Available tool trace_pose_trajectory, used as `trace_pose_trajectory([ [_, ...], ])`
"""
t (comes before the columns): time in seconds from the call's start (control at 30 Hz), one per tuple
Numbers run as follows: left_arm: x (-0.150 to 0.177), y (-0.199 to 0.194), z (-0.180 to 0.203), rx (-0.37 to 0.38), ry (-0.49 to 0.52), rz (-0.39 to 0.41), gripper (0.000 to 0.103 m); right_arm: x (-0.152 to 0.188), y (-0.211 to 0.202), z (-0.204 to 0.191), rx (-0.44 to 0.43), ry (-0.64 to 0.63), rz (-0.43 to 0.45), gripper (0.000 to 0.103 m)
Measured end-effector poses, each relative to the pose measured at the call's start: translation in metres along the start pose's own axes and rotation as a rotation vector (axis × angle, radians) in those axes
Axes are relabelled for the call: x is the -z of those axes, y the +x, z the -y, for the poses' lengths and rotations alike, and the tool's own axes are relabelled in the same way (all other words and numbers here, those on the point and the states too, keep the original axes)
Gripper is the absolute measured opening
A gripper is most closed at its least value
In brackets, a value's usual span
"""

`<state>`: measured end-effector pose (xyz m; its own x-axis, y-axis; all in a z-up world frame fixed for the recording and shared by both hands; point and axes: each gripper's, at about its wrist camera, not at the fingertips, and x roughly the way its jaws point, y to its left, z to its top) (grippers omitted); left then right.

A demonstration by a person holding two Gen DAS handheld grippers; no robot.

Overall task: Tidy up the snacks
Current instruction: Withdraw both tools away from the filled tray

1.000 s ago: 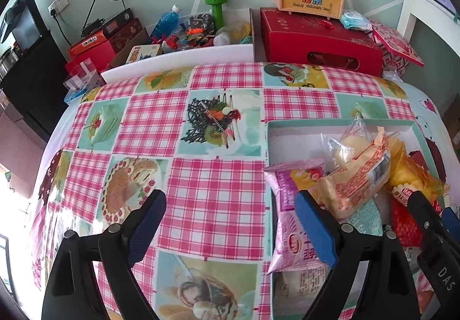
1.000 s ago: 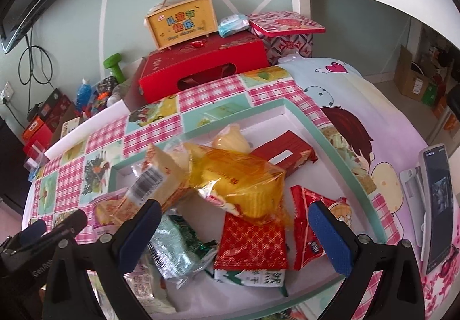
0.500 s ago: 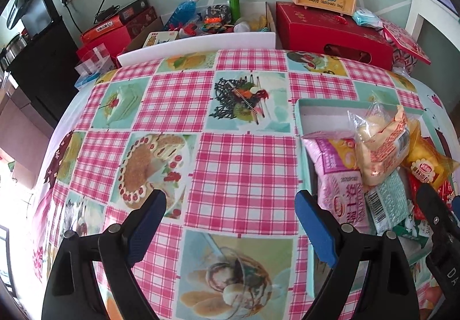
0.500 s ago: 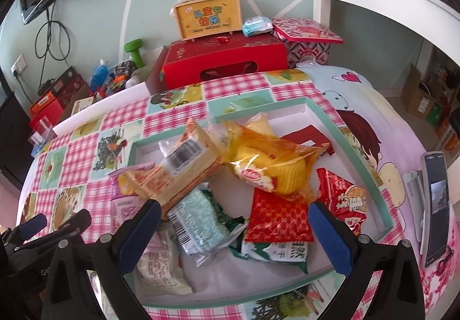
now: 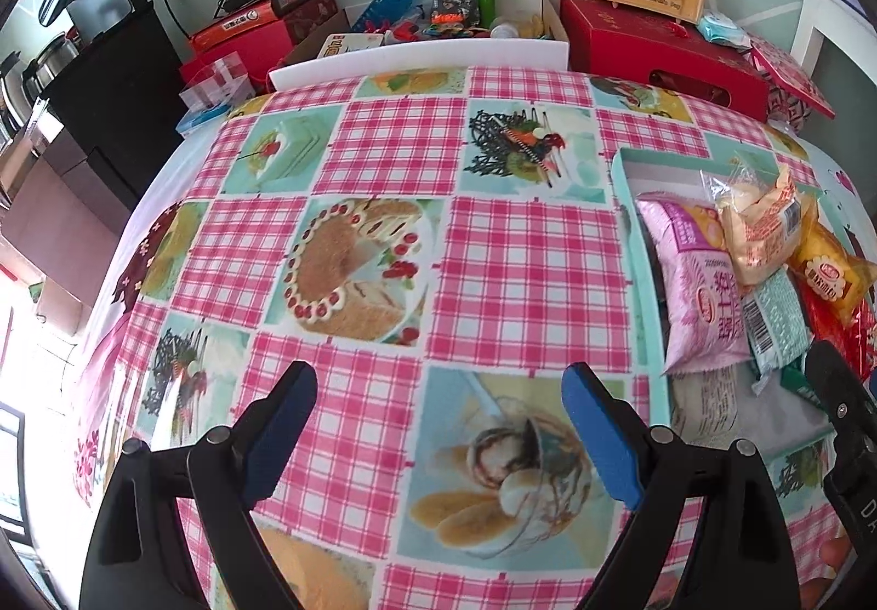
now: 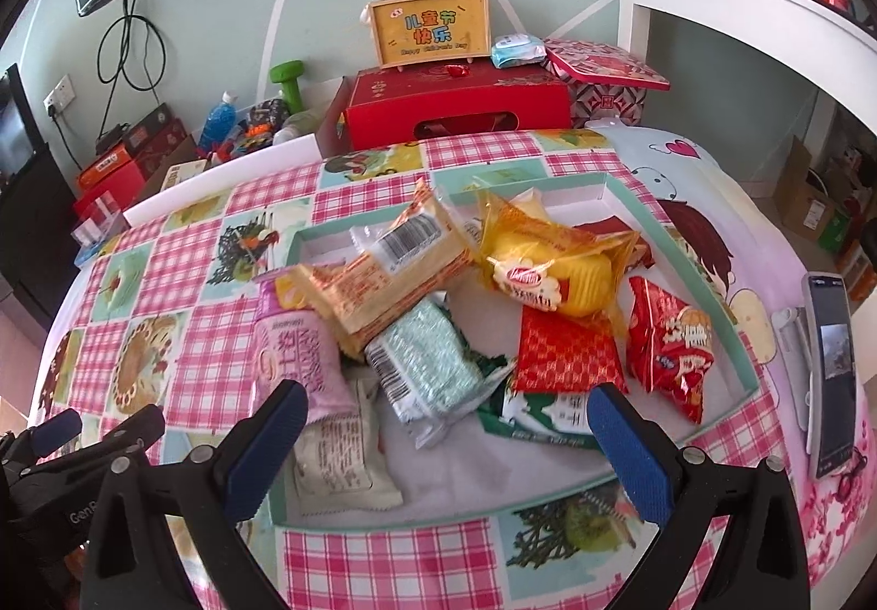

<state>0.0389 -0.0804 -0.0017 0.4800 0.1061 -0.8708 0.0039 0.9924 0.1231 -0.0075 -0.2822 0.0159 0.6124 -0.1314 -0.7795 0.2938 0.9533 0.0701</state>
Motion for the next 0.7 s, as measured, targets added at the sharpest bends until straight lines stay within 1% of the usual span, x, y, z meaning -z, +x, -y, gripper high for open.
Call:
trace_pose_trajectory([
  [0.4,0.022,-0.006,-0.017,-0.017,0.013,-0.021,0.091,0.031,-0.011,-0.016,-0.012,-0.045,-0.01,0.103],
  [0.53,0.03,-0.005,-0.022,-0.018,0.018,-0.032,0.091,0.043,-0.011,-0.021,-0.011,-0.066,-0.032,0.103],
  [0.7,0.042,-0.001,-0.028,-0.019,0.03,-0.056,0.091,0.054,-0.011,-0.019,-0.01,-0.059,-0.05,0.103],
])
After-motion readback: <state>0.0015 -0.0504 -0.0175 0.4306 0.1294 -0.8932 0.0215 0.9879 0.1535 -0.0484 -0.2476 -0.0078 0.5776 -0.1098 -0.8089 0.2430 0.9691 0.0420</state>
